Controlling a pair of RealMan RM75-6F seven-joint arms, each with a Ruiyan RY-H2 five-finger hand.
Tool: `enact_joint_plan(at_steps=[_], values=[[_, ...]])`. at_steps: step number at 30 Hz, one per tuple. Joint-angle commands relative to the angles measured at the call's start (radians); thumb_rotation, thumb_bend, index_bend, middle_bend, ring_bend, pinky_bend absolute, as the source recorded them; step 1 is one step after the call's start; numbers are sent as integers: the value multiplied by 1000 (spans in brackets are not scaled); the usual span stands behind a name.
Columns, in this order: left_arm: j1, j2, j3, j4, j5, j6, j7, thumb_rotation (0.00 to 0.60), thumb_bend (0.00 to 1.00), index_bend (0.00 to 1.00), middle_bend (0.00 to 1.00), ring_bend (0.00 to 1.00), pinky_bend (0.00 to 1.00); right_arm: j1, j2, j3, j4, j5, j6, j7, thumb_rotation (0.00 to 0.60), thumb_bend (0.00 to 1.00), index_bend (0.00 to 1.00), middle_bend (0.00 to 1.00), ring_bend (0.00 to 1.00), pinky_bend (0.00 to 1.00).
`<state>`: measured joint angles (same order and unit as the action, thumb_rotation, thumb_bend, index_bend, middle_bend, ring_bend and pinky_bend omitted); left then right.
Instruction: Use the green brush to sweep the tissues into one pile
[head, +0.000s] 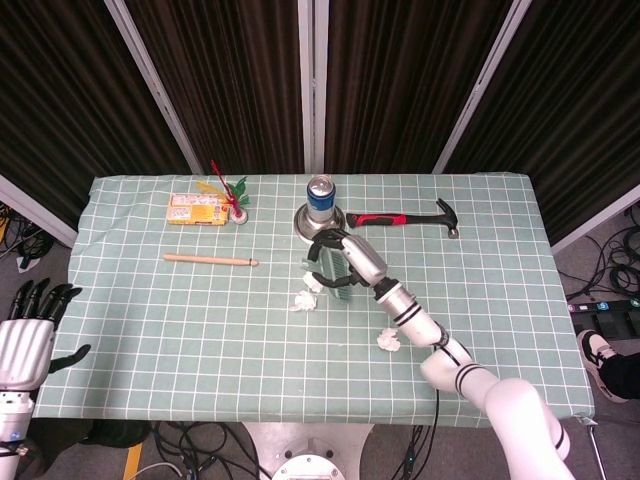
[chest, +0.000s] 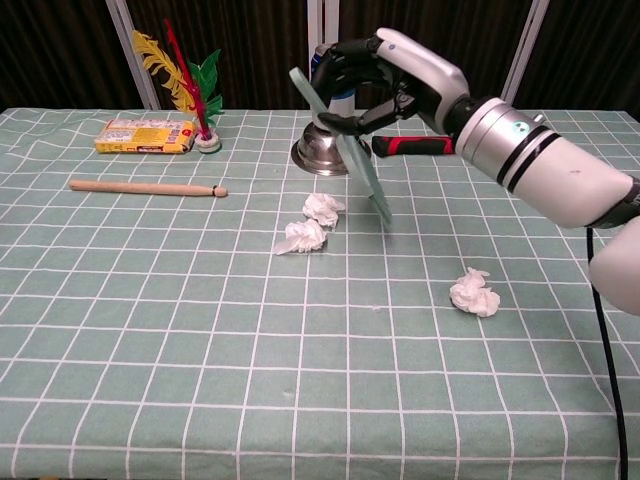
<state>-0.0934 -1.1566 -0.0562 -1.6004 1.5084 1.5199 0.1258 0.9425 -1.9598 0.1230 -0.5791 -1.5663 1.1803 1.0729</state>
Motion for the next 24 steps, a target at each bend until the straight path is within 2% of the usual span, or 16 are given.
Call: enact_joint_plan(at_steps=[1,8,12,15,19,24], values=[[-4,0,-2,2,5,-1,-1,600,0,185,168,64,60,-75,127,-11,-165,13,43,-94,600,427,620,608,263,237],[-9,-3,0,8,10,-6,-8,600,0,185,168,63,60,-225,349,-47,-534,71,69,-279,600,427,621,608,262,235],[-13,-6,1,15,9,-13,-14,600,0,185,168,63,60,-309,409,-75,-673,109,89,-367,600,427,620,608,261,226],[-16,-9,1,22,12,-16,-20,600,0,185,168,63,60,-370,422,-95,-741,136,108,-421,600,427,620,608,261,216],[-19,-12,2,29,16,-18,-27,600,0,185,168,63,61,-419,404,-110,-771,142,131,-475,600,427,621,608,261,190],[-21,-13,4,35,18,-20,-36,600,0,185,168,63,60,-439,330,-74,-789,169,139,-579,600,429,620,608,261,145]])
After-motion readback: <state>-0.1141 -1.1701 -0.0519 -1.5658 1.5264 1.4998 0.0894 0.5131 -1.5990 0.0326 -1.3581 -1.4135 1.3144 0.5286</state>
